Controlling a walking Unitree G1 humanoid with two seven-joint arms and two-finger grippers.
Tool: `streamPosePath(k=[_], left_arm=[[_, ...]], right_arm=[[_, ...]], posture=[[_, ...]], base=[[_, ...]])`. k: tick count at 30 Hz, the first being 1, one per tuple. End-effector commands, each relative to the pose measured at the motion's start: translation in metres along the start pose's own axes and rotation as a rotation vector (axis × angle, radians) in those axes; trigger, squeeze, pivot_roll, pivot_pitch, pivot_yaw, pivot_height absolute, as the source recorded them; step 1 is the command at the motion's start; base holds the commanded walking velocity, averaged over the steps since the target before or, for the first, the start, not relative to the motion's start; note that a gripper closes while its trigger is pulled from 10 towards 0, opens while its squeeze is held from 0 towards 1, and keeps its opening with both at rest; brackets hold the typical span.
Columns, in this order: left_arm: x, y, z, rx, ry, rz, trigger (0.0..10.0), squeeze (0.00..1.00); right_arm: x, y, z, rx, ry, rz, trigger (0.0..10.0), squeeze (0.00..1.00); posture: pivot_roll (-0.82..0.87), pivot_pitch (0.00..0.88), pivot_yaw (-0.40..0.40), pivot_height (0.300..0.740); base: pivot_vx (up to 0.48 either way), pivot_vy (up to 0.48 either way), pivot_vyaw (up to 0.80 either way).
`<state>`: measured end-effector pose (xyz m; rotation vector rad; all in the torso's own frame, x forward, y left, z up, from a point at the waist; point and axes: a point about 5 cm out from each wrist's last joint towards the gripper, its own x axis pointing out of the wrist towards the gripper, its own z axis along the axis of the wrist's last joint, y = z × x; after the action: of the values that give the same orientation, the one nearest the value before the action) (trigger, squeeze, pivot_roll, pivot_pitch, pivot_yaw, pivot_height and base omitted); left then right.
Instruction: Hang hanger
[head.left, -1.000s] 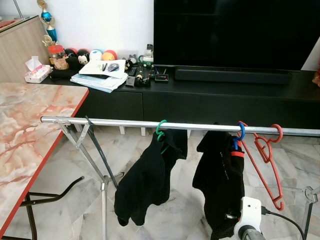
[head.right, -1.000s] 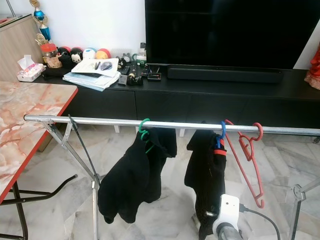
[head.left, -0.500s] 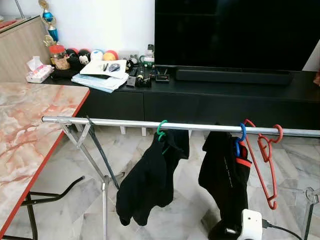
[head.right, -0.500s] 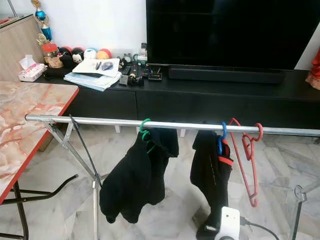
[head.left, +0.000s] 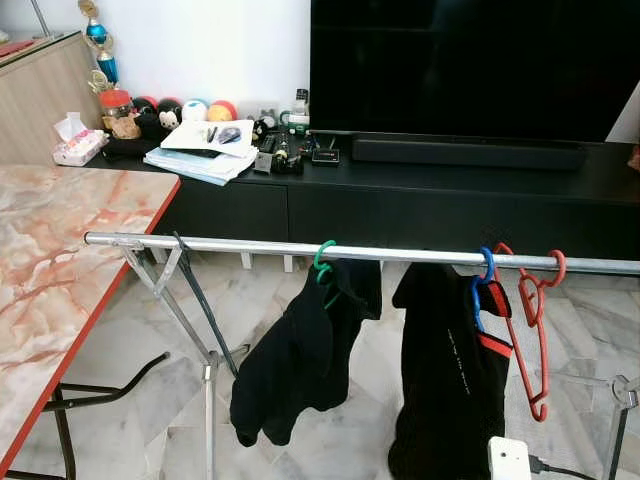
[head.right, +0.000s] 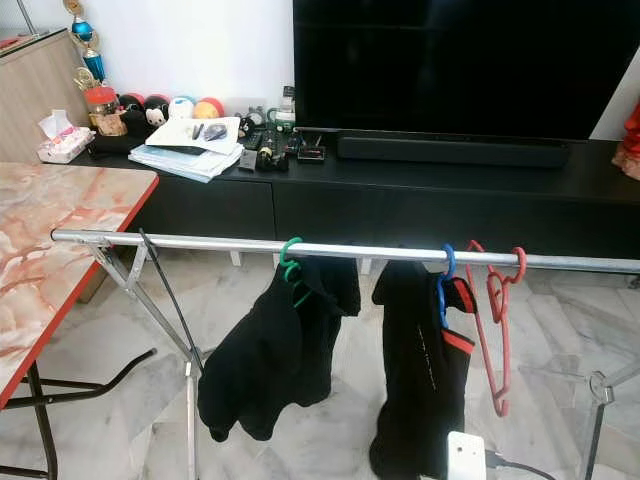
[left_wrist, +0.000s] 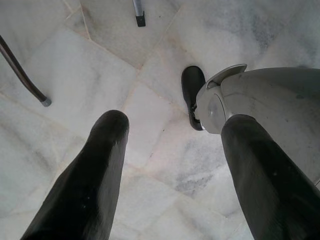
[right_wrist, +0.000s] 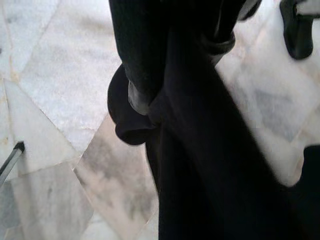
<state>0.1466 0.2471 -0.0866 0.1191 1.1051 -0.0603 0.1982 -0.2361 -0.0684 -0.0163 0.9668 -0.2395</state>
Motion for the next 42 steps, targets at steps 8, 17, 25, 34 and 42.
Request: streamPosePath(k=[8, 17, 25, 34, 42], left_arm=[[-0.001, 0.004, -0.004, 0.015, 0.025, 0.005, 10.0, 0.00], [-0.001, 0.003, -0.005, 0.015, 0.025, 0.005, 10.0, 0.00], [-0.001, 0.003, -0.004, 0.016, 0.026, 0.004, 10.0, 0.00], [-0.001, 0.003, -0.005, 0.016, 0.027, 0.002, 10.0, 0.00], [-0.001, 0.002, -0.005, 0.014, 0.028, -0.001, 10.0, 0.00]], right_arm=[[-0.002, 0.003, -0.019, -0.032, 0.096, 0.011, 0.0, 0.00], [-0.002, 0.003, -0.021, -0.041, 0.105, 0.013, 0.0, 0.00], [-0.001, 0.002, -0.012, 0.005, 0.008, -0.018, 10.0, 0.41], [-0.002, 0.003, -0.010, 0.014, -0.027, -0.002, 10.0, 1.00], [-0.002, 0.004, -0.010, 0.002, -0.030, 0.016, 10.0, 0.00]], posture=[[0.20, 0.043, 0.003, 0.740], [0.20, 0.045, 0.003, 0.740], [0.20, 0.045, 0.000, 0.740], [0.19, 0.044, -0.005, 0.740], [0.18, 0.043, -0.013, 0.740]], base=[[0.000, 0.000, 0.00], [0.000, 0.000, 0.00], [0.000, 0.000, 0.00], [0.000, 0.000, 0.00], [0.000, 0.000, 0.00]])
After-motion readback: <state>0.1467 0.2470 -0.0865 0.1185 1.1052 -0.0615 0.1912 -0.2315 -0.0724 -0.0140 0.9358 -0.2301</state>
